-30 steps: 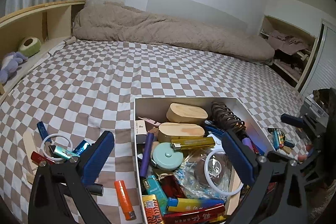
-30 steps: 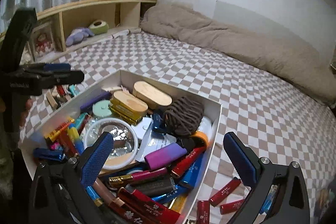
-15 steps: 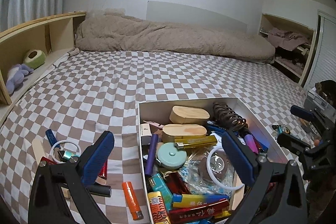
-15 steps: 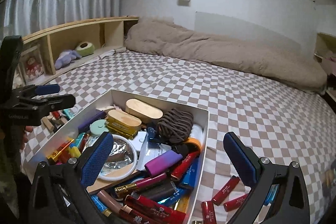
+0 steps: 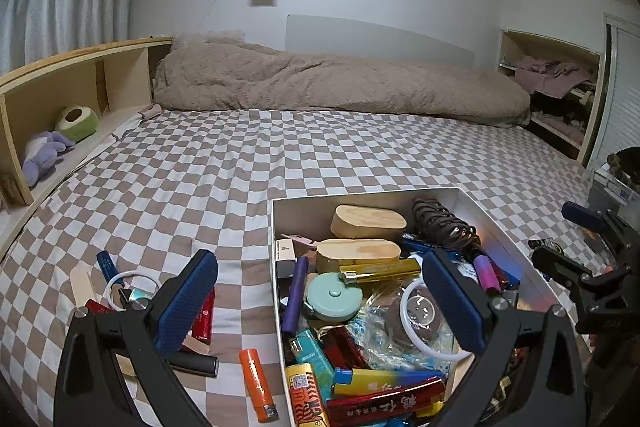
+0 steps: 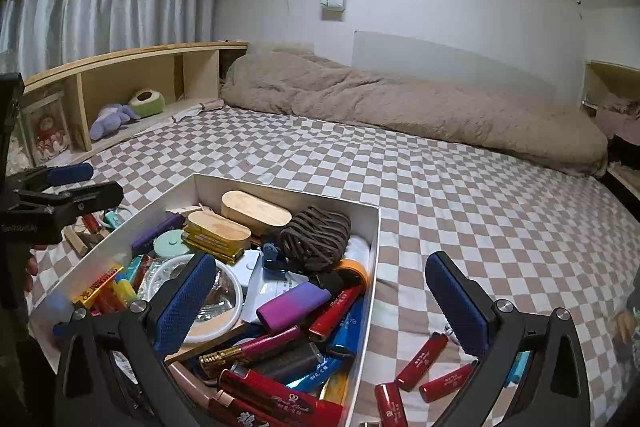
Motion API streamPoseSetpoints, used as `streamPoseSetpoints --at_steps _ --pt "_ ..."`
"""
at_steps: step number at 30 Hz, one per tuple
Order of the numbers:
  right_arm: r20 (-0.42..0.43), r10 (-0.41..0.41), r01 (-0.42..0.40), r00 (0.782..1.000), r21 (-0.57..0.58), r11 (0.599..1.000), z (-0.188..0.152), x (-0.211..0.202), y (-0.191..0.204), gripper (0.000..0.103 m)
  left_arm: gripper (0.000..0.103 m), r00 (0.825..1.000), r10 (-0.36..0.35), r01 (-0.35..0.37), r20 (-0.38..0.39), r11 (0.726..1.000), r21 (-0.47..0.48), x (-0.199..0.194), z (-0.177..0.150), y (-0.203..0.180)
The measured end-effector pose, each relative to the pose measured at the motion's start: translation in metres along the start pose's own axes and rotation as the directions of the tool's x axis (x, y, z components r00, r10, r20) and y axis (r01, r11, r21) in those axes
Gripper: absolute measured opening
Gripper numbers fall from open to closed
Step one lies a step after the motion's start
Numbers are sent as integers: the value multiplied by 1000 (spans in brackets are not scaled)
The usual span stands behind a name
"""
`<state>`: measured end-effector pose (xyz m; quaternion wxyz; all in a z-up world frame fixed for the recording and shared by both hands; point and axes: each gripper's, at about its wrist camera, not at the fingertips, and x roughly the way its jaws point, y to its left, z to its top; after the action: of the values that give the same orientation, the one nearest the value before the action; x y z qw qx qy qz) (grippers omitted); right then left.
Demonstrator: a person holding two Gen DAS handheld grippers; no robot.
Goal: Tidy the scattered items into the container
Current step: 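Move both tools back from the box toward the remaining lighters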
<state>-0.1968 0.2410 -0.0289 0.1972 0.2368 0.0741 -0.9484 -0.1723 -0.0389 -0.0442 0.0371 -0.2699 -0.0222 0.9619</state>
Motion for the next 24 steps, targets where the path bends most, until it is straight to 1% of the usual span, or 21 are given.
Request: streamPoseSetpoints --at_steps 5,10,17,21,24 --pt "14 2 -3 1000 25 1000 -2 -2 -5 103 103 1000 12 -12 -15 1000 19 3 -4 -1" --pt "14 -1 1 1000 37 999 -5 -2 -8 103 103 1000 -1 1 5 1000 20 0 -5 -2" --pt "2 -7 7 1000 41 999 -9 -2 -10 103 103 1000 -3 3 -16 1000 3 3 -13 2" --pt "5 -5 5 1000 40 999 -10 -3 -9 103 103 999 15 -13 -47 1000 26 9 -19 -2" --pt "6 -4 3 1000 38 999 -10 -3 -9 103 103 999 20 -19 -36 999 34 7 -19 -4"
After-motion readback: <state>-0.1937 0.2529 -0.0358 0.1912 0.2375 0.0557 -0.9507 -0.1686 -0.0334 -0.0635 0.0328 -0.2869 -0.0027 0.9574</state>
